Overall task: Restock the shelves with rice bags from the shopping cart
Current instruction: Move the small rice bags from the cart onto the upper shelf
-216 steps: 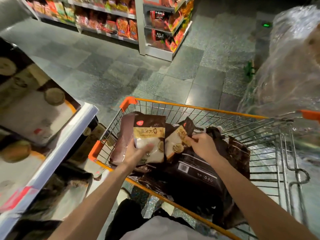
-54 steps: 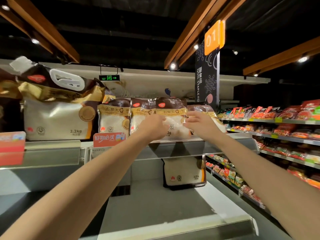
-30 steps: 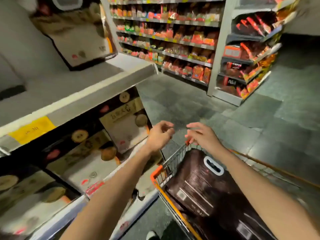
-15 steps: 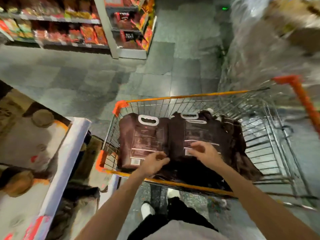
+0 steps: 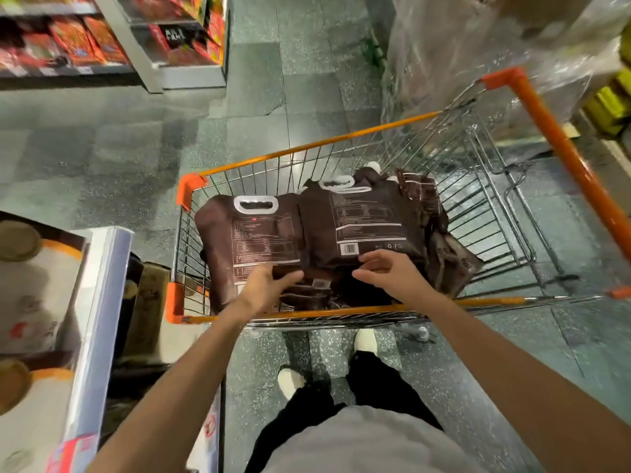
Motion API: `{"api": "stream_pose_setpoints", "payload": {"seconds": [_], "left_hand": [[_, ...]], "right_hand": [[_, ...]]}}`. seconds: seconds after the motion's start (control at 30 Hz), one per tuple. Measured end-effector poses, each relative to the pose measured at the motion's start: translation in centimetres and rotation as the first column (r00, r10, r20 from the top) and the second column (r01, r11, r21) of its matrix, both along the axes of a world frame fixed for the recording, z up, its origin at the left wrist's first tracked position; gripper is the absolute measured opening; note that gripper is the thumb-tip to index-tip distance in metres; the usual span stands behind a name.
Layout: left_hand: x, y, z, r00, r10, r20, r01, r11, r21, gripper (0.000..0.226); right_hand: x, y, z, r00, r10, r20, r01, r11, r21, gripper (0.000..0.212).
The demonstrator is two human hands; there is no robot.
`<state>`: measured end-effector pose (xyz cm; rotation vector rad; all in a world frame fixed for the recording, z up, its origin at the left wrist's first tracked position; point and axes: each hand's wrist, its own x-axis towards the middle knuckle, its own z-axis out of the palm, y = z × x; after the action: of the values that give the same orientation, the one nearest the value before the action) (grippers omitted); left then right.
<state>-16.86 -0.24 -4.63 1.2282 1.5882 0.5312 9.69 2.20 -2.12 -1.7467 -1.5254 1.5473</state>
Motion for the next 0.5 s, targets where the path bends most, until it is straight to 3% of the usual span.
{"api": "stream_pose_setpoints", "payload": {"seconds": [0.1,0.23,0.4,0.5], "left_hand": [[-0.7,2.1,3.5,0.983,0.130,0.130,-0.145,0.983,0.110,0.011],[0.5,5.0,6.9,0.881,0.252,0.400,-0.323,0.939,0.121,0.013],[4.4,7.2,7.5,0.775,0.386,0.500,-0.428,0.903,-0.034,0.023],[6.7,8.1,7.9,0.720,0.400,0.568,-0.341,0.916,-0.213,0.062]], "right_hand": [[-0.5,1.1,1.1,0.994,-0.034,-0.103,0.030,0.999,-0.041,0.041],[-1.3,2.7,3.1,0.967,-0.040,-0.252,0.012,0.994,-0.111,0.044],[0.4,4.4,5.2,0.984,0.097,-0.150,-0.087,0.994,0.072,0.027],[2.9,5.7,5.5,0.995,0.095,-0.034,-0.085,0.970,0.229,0.030]]}}
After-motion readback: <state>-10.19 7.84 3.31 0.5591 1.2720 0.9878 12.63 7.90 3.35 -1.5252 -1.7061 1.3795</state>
